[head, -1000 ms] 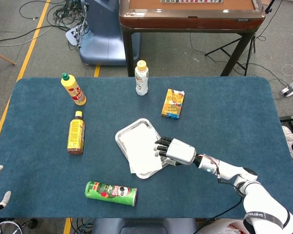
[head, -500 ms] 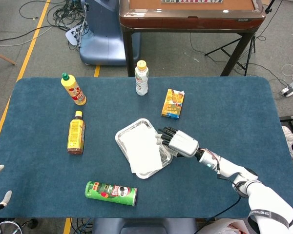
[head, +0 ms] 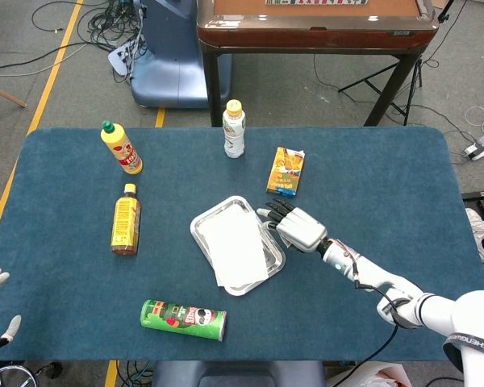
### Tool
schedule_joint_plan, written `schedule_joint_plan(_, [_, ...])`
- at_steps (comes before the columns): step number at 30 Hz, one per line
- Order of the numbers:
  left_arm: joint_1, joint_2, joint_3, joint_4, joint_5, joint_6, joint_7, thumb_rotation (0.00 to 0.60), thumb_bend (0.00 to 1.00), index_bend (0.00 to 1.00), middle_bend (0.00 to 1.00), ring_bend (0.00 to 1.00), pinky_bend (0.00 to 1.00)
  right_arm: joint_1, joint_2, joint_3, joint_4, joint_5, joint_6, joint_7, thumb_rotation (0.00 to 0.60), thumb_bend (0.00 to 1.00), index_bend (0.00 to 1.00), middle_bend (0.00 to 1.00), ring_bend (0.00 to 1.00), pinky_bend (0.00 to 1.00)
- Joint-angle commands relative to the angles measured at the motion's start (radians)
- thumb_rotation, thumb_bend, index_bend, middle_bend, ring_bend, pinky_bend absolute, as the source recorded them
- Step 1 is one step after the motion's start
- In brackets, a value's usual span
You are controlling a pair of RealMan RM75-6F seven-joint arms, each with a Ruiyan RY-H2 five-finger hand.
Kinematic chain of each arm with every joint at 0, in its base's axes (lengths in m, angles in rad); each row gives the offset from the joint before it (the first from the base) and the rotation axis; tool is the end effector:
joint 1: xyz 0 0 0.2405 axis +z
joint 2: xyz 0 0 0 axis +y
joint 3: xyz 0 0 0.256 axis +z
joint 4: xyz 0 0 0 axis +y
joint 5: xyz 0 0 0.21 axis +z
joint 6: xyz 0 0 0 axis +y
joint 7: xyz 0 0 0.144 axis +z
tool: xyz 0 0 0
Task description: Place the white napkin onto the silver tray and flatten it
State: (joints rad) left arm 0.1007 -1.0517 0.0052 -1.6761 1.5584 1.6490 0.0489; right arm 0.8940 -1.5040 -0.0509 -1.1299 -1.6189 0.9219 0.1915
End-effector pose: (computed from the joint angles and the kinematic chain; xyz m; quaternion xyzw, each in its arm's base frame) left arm -0.3170 0.1112 0.1856 -0.5641 -0.3818 -0.3586 0.6383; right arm -0.1691 -0.3713 -0.0101 0.8558 -0.2464 0.3398 0.3023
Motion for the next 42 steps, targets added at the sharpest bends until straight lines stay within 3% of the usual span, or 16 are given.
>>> schedule_joint_plan(1, [0.002, 0.000, 0.001, 0.002, -0.001, 0.002, -0.003, 0.600, 0.27, 0.17, 0.15, 0.14, 0.00, 0.032, 0.014, 0.041, -0.053, 0.067, -0.086, -0.084, 0.600, 1.00, 0.32, 0.01, 0.00, 0.00])
schedule_joint_plan(4, [0.005, 0.002, 0.001, 0.003, 0.001, 0.009, -0.008, 0.600, 0.27, 0.17, 0.15, 0.14, 0.00, 0.042, 0.000, 0.062, -0.064, 0.103, -0.124, -0.131, 0.600, 1.00, 0.33, 0.00, 0.00, 0.00])
schedule_joint_plan(7, [0.009, 0.004, 0.003, 0.004, 0.002, 0.013, -0.011, 0.600, 0.27, 0.17, 0.15, 0.14, 0.00, 0.042, -0.015, 0.082, -0.071, 0.131, -0.131, -0.174, 0.600, 0.89, 0.33, 0.00, 0.00, 0.00])
schedule_joint_plan(11, [0.013, 0.006, 0.004, 0.006, 0.002, 0.018, -0.017, 0.600, 0.27, 0.17, 0.15, 0.14, 0.00, 0.023, -0.041, 0.107, -0.060, 0.159, -0.089, -0.258, 0.600, 0.29, 0.34, 0.08, 0.00, 0.00])
schedule_joint_plan(13, [0.014, 0.005, 0.004, 0.009, 0.005, 0.020, -0.020, 0.600, 0.27, 0.17, 0.15, 0.14, 0.00, 0.011, -0.052, 0.120, -0.059, 0.169, -0.060, -0.293, 0.587, 0.17, 0.34, 0.18, 0.01, 0.00])
schedule_joint_plan(16, [0.014, 0.004, 0.006, 0.013, 0.007, 0.020, -0.024, 0.600, 0.27, 0.17, 0.15, 0.14, 0.00, 0.001, -0.059, 0.131, -0.056, 0.179, -0.036, -0.346, 0.548, 0.13, 0.34, 0.37, 0.18, 0.02])
schedule_joint_plan(17, [0.014, 0.004, 0.006, 0.014, 0.007, 0.020, -0.026, 0.600, 0.27, 0.17, 0.15, 0.14, 0.00, 0.000, -0.059, 0.135, -0.058, 0.182, -0.031, -0.364, 0.534, 0.12, 0.34, 0.45, 0.28, 0.09])
schedule_joint_plan(18, [0.014, 0.003, 0.006, 0.015, 0.007, 0.020, -0.027, 0.600, 0.27, 0.17, 0.15, 0.14, 0.00, 0.000, -0.058, 0.137, -0.060, 0.186, -0.034, -0.375, 0.518, 0.11, 0.34, 0.54, 0.39, 0.23])
schedule_joint_plan(19, [0.014, 0.003, 0.006, 0.016, 0.007, 0.020, -0.028, 0.600, 0.27, 0.17, 0.15, 0.14, 0.00, 0.001, -0.057, 0.138, -0.063, 0.188, -0.037, -0.383, 0.510, 0.11, 0.34, 0.59, 0.45, 0.34])
schedule_joint_plan(20, [0.014, 0.003, 0.006, 0.017, 0.008, 0.019, -0.028, 0.600, 0.27, 0.17, 0.15, 0.14, 0.00, 0.003, -0.054, 0.138, -0.065, 0.187, -0.041, -0.394, 0.498, 0.12, 0.34, 0.67, 0.55, 0.53])
schedule_joint_plan(21, [0.014, 0.003, 0.006, 0.017, 0.008, 0.019, -0.029, 0.600, 0.27, 0.17, 0.15, 0.14, 0.00, 0.006, -0.050, 0.138, -0.068, 0.190, -0.051, -0.402, 0.496, 0.13, 0.34, 0.73, 0.62, 0.66])
schedule_joint_plan(24, [0.015, 0.004, 0.006, 0.018, 0.009, 0.020, -0.031, 0.600, 0.27, 0.17, 0.15, 0.14, 0.00, 0.016, -0.035, 0.139, -0.091, 0.209, -0.093, -0.420, 0.493, 0.22, 0.34, 0.91, 0.84, 0.94])
schedule_joint_plan(27, [0.015, 0.003, 0.006, 0.020, 0.009, 0.019, -0.033, 0.600, 0.27, 0.17, 0.15, 0.14, 0.00, 0.027, -0.022, 0.142, -0.118, 0.235, -0.138, -0.434, 0.468, 0.37, 0.34, 1.00, 0.98, 1.00])
schedule_joint_plan(30, [0.014, 0.003, 0.007, 0.020, 0.010, 0.018, -0.034, 0.600, 0.27, 0.17, 0.15, 0.14, 0.00, 0.041, -0.013, 0.148, -0.140, 0.268, -0.188, -0.443, 0.420, 0.57, 0.35, 1.00, 1.00, 1.00])
schedule_joint_plan(35, [0.015, 0.005, 0.007, 0.020, 0.010, 0.019, -0.034, 0.600, 0.27, 0.17, 0.15, 0.14, 0.00, 0.064, -0.003, 0.155, -0.164, 0.323, -0.250, -0.477, 0.402, 0.78, 0.37, 1.00, 1.00, 1.00])
schedule_joint_plan(42, [0.012, 0.000, 0.008, 0.024, 0.006, 0.010, -0.036, 0.600, 0.27, 0.17, 0.15, 0.14, 0.00, 0.080, -0.019, 0.157, -0.157, 0.394, -0.282, -0.535, 0.401, 0.84, 0.38, 1.00, 1.00, 1.00])
